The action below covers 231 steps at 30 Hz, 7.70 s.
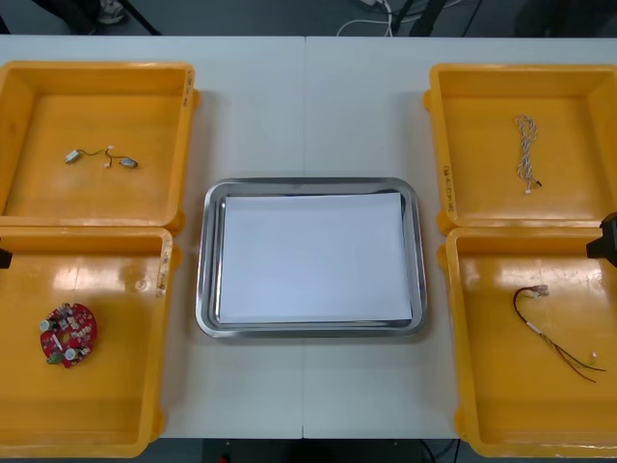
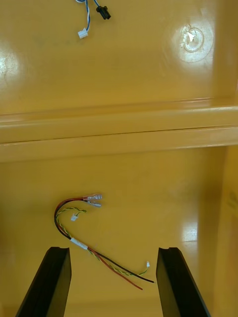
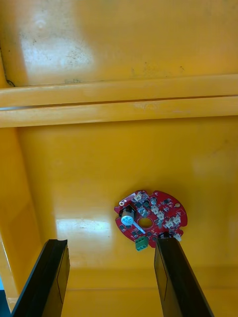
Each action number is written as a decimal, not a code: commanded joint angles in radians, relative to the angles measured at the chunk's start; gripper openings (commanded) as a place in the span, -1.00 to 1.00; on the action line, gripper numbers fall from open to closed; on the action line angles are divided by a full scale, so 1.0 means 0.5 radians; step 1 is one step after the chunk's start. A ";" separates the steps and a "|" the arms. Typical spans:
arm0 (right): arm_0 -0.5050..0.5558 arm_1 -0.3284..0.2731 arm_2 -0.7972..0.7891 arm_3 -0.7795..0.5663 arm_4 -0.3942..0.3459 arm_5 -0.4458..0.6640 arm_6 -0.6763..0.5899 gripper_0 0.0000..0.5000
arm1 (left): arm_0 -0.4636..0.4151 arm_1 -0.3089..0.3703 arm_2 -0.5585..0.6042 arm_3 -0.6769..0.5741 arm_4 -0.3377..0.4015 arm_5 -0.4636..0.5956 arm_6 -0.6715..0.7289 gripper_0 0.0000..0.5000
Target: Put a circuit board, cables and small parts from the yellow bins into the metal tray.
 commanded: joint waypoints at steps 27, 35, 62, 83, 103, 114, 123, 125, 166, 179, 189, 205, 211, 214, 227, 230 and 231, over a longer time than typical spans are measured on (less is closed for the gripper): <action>0.011 0.011 -0.037 -0.018 0.009 0.010 0.047 1.00 | 0.031 0.005 0.063 -0.059 -0.006 0.011 0.015 1.00; 0.011 0.011 -0.037 -0.018 0.009 0.010 0.047 1.00 | 0.031 0.005 0.063 -0.059 -0.006 0.011 0.015 1.00; -0.059 -0.023 -0.117 -0.061 0.061 -0.055 0.047 1.00 | 0.053 0.030 0.075 -0.032 0.052 0.011 -0.022 1.00; 0.162 -0.020 -0.095 -0.089 -0.024 -0.202 0.111 1.00 | 0.270 0.131 0.115 -0.056 0.154 0.011 -0.544 1.00; 0.689 -0.026 -0.095 -0.344 -0.156 -0.582 0.160 1.00 | 0.663 0.131 0.047 -0.081 0.267 -0.579 -1.050 1.00; 0.867 -0.026 -0.092 -0.380 -0.187 -0.647 0.228 1.00 | 0.795 0.134 -0.081 -0.096 0.289 -0.810 -1.139 1.00; 0.941 -0.026 -0.009 -0.384 -0.184 -0.736 0.295 1.00 | 0.893 0.131 -0.149 -0.093 0.264 -0.902 -1.314 1.00; 0.941 -0.026 0.012 -0.384 -0.178 -0.757 0.307 1.00 | 0.909 0.131 -0.149 -0.093 0.261 -0.911 -1.360 1.00; 0.757 -0.100 0.408 -0.157 0.052 -1.049 1.197 1.00 | 1.111 0.134 -0.508 -0.023 0.025 -1.417 -1.461 1.00; 0.702 -0.176 0.571 -0.043 0.107 -1.279 1.240 1.00 | 1.114 0.134 -0.545 0.076 -0.003 -1.515 -1.504 1.00; 0.708 -0.182 0.638 -0.034 0.169 -1.288 1.231 1.00 | 1.126 0.134 -0.548 0.100 -0.003 -1.546 -1.529 1.00; 0.705 -0.182 0.730 0.064 0.153 -1.365 1.234 1.00 | 1.117 0.134 -0.569 0.122 -0.009 -1.552 -1.535 1.00; 0.708 -0.182 0.764 0.064 0.196 -1.401 1.222 1.00 | 1.102 0.134 -0.597 0.134 -0.018 -1.561 -1.529 1.00; 0.708 -0.179 0.770 0.074 0.196 -1.401 1.215 1.00 | 1.102 0.131 -0.600 0.134 -0.018 -1.564 -1.529 1.00; 0.708 -0.182 0.782 0.181 0.166 -1.463 1.200 -1.00 | 1.071 0.131 -0.609 0.189 -0.024 -1.574 -1.541 0.44; 0.708 -0.182 0.782 0.181 0.163 -1.493 1.200 -1.00 | 1.065 0.131 -0.609 0.186 -0.024 -1.570 -1.541 -0.65; 0.708 -0.182 0.782 0.178 0.163 -1.506 1.197 -1.00 | 1.062 0.134 -0.609 0.186 -0.021 -1.574 -1.541 -0.83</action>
